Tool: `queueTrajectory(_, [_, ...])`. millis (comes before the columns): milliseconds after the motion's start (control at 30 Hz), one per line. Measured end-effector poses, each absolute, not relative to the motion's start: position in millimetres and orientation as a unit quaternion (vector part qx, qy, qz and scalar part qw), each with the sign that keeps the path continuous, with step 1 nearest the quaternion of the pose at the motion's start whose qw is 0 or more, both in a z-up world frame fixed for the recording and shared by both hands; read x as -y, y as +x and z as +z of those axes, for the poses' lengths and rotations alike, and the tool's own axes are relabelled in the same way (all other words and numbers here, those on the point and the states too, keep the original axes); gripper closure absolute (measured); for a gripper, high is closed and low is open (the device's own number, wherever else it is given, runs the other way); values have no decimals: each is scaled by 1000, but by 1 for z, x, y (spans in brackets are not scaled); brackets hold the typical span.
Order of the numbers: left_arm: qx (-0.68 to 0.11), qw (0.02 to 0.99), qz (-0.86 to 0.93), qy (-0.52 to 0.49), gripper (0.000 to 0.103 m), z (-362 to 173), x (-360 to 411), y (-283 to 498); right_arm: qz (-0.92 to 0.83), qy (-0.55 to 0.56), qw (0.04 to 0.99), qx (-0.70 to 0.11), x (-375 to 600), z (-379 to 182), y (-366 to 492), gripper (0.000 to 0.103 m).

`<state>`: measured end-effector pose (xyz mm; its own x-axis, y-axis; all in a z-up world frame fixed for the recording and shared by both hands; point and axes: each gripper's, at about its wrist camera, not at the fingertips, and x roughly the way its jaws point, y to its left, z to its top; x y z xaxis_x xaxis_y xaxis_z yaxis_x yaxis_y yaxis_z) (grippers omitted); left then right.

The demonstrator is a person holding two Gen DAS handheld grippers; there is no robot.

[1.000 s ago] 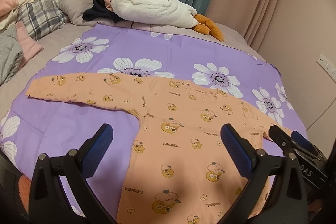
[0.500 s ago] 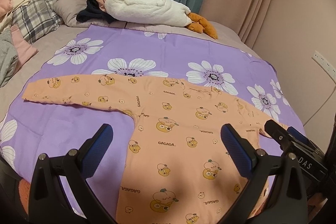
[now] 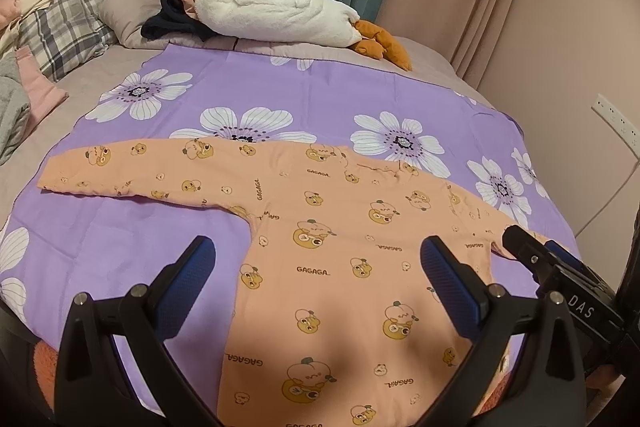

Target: Fold small clothes

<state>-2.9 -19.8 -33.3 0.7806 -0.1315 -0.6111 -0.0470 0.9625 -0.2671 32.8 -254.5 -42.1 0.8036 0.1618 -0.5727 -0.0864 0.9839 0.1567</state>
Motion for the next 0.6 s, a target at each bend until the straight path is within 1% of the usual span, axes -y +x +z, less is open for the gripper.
queueTrajectory(600, [-328,935,-21,-132,0,-34,20,-5,58,68,947,-308,257,-45,31,1])
